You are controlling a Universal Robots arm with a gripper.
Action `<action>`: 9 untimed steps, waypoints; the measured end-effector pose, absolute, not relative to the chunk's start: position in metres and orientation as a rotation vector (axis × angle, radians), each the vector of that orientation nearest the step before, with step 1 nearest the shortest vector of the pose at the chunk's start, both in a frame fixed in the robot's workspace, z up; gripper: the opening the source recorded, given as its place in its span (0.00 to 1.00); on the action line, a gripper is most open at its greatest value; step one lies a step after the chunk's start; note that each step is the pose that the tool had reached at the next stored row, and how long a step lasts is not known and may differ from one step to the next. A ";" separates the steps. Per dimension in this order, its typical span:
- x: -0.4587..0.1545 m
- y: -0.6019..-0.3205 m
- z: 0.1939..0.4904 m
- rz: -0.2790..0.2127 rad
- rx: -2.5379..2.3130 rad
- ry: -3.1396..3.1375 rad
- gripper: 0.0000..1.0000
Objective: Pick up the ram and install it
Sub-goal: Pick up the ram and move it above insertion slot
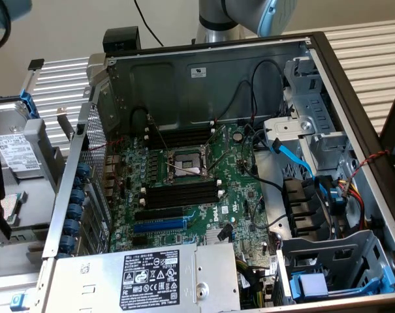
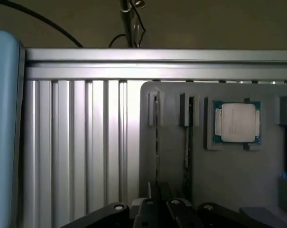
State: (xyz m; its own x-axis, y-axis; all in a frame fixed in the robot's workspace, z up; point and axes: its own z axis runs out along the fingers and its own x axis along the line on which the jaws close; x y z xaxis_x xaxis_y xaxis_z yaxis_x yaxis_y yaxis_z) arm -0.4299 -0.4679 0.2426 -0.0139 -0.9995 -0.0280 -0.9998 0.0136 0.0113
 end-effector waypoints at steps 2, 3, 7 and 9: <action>-0.430 -0.468 0.252 0.043 -2.197 2.228 0.12; -0.430 -0.468 0.256 0.043 -2.197 2.228 0.12; -0.430 -0.468 0.274 0.043 -2.197 2.228 0.12; -0.430 -0.468 0.284 0.043 -2.197 2.228 0.12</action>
State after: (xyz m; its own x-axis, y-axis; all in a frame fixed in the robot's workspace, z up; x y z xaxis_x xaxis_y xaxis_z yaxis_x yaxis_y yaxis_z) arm -0.4299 -0.4679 0.2837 -0.0140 -0.9995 -0.0279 -0.9998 0.0137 0.0114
